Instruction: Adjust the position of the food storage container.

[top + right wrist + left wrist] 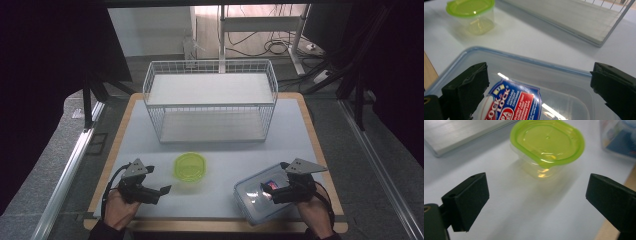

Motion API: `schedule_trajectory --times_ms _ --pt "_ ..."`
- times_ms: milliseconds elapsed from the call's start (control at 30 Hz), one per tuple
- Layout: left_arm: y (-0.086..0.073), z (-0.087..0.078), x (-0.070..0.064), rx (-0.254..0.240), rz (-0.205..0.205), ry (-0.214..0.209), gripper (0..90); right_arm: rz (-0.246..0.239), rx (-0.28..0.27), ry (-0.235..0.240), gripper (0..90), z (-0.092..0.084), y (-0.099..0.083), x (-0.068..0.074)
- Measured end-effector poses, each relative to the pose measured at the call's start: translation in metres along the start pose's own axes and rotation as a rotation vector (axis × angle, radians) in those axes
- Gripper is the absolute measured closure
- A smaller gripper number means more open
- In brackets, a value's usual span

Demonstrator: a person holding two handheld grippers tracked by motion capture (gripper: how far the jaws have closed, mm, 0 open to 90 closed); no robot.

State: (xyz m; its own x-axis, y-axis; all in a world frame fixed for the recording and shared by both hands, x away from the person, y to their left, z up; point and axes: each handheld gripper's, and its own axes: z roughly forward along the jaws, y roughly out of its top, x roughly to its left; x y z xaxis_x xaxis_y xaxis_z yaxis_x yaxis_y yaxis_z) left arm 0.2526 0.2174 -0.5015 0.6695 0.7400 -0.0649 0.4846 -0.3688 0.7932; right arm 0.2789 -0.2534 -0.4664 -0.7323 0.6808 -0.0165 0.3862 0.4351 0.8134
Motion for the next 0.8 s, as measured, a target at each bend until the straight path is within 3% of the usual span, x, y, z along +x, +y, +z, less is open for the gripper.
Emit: schedule_trajectory --times_ms 300,433,700,800 --pt "-0.0051 0.0044 -0.0006 -0.041 0.061 0.074 0.5 0.033 0.003 0.013 2.5 0.0 -0.0006 -0.001" --pt "-0.0048 0.0053 0.0002 -0.028 0.03 0.054 1.8 0.051 0.012 0.003 2.5 0.0021 -0.0007 -0.0013" --pt "-0.0017 0.0068 -0.006 0.02 0.056 0.053 1.4 0.011 0.032 -0.007 0.6 0.0072 0.0006 0.0063" --pt "0.0007 0.004 -0.0069 0.002 0.041 0.016 1.6 0.017 0.031 -0.024 0.5 0.0084 0.0009 0.0073"
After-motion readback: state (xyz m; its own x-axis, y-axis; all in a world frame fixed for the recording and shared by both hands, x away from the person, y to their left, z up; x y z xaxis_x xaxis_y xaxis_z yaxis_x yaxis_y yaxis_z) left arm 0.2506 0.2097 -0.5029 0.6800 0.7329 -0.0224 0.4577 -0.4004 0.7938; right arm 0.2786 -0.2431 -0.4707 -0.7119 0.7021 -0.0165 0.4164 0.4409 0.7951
